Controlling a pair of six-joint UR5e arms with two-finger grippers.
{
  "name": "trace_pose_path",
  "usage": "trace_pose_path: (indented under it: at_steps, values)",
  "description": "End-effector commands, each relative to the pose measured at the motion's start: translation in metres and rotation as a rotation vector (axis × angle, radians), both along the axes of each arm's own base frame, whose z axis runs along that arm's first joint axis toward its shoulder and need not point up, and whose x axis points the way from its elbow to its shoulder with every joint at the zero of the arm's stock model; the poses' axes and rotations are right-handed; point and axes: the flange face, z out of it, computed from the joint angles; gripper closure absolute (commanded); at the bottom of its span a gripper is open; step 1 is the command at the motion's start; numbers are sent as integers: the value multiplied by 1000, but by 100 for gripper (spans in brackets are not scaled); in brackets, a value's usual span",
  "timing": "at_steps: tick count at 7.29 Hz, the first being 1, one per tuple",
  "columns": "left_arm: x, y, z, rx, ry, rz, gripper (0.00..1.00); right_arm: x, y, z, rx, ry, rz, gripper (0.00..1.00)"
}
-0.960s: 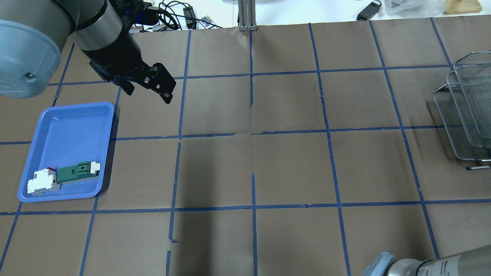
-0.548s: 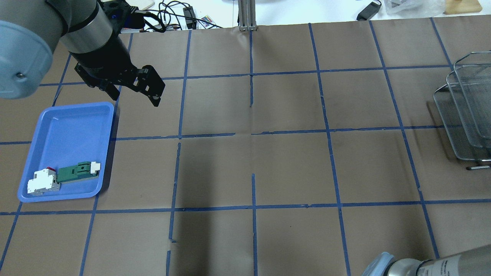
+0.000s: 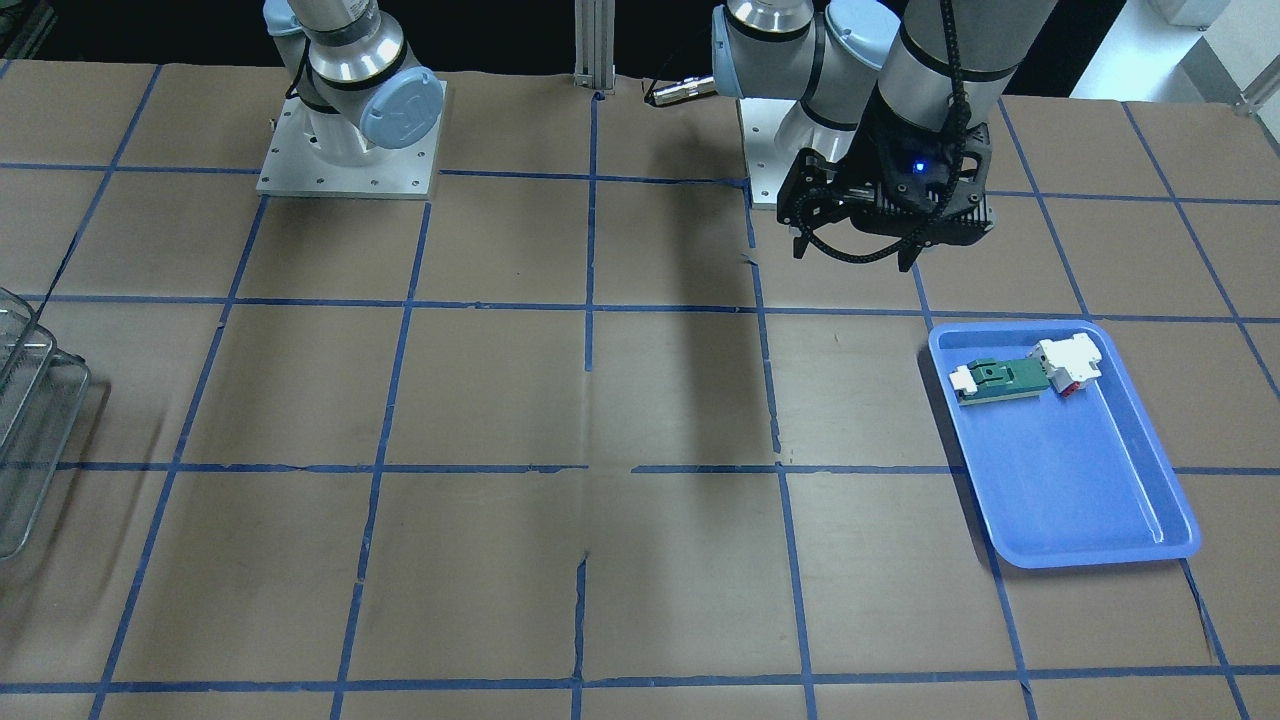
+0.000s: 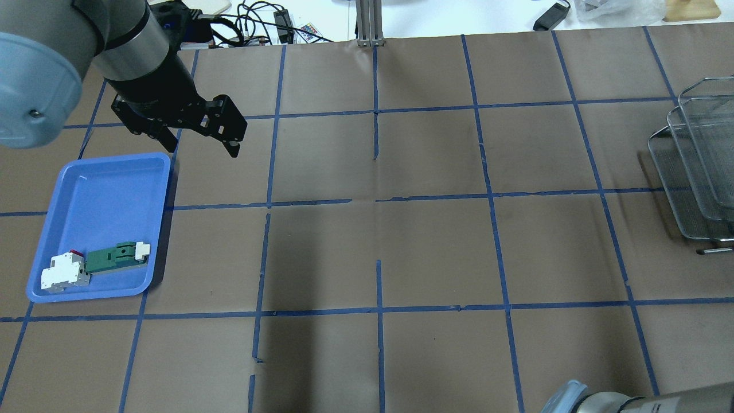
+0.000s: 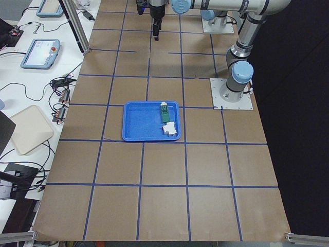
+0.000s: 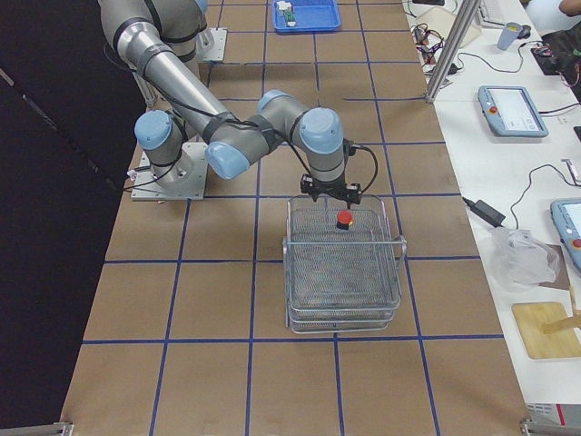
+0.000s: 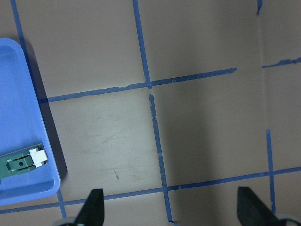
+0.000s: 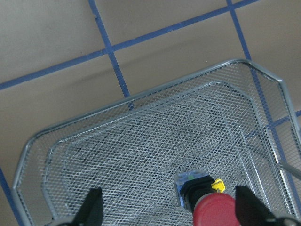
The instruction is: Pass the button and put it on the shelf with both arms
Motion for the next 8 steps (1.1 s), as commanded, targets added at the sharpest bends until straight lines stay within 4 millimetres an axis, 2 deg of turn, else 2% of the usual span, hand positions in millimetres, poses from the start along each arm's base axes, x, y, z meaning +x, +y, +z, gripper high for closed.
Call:
trace_pose_path:
  at_steps: [1,2,4,6,7,8]
  values:
    - [0,-1,1,-3,1,4,0,94,-8,34,45,-26,-83,1]
    - [0,-1,0,-2,1,4,0,139,-11,45,64,-63,-202,0]
    - [1,-1,2,-6,-2,3,0,240,-21,67,53,-3,-203,0]
    - [1,-3,2,-8,0,4,0,319,-15,76,59,-14,-317,0]
    - [1,-2,3,-8,0,4,0,366,-11,79,67,-56,-459,0]
    - [1,-3,2,-6,0,4,0,402,-9,79,74,-116,-679,0]
